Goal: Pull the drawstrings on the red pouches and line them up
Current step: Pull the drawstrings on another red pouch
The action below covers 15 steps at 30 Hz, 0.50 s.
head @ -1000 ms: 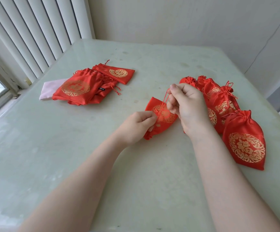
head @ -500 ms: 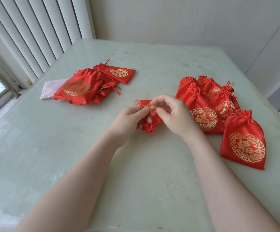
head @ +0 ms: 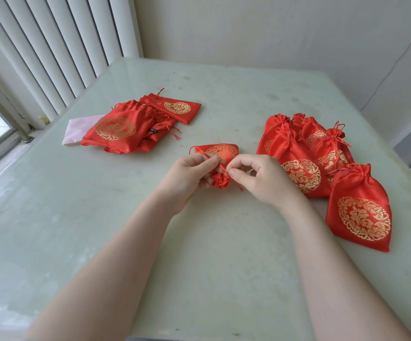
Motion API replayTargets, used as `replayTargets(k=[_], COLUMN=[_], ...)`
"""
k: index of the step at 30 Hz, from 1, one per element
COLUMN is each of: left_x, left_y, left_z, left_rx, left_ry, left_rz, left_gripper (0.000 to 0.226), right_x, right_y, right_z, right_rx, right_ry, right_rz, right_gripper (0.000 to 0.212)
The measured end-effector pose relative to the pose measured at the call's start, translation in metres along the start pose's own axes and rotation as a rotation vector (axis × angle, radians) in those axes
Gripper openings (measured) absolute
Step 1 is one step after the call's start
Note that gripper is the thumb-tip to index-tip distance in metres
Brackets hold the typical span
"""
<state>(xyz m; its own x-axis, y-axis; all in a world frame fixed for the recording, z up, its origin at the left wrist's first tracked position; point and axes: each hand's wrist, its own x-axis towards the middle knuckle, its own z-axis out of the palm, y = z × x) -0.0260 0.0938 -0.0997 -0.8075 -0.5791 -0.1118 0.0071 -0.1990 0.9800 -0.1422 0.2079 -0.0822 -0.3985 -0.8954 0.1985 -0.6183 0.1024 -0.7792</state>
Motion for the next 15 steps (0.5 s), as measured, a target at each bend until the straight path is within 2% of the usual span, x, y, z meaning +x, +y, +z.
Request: replayTargets(k=[2,6,9,15], left_x=[0.000,0.000,-0.001,0.000], left_y=[-0.001,-0.001,-0.001,-0.002], left_z=[0.000,0.000,-0.001,-0.003], left_rx=[0.007,0.049,0.047,0.083], left_ry=[-0.009,-0.052,-0.075,-0.072], left_rz=[0.008,0.015,0.017,0.021], left_gripper=[0.016,0.013,0.011,0.012], right_x=[-0.001,0.001,0.004,0.003], right_y=[0.000,0.003,0.009,0.008], right_z=[-0.002,-0.003,0.005,0.010], right_rx=[0.058,0.264,0.256,0.153], right_ry=[-0.028,0.022,0.048,0.026], right_rz=[-0.001,0.095,0.167,0.137], right_gripper=[0.010,0.011,0.018,0.013])
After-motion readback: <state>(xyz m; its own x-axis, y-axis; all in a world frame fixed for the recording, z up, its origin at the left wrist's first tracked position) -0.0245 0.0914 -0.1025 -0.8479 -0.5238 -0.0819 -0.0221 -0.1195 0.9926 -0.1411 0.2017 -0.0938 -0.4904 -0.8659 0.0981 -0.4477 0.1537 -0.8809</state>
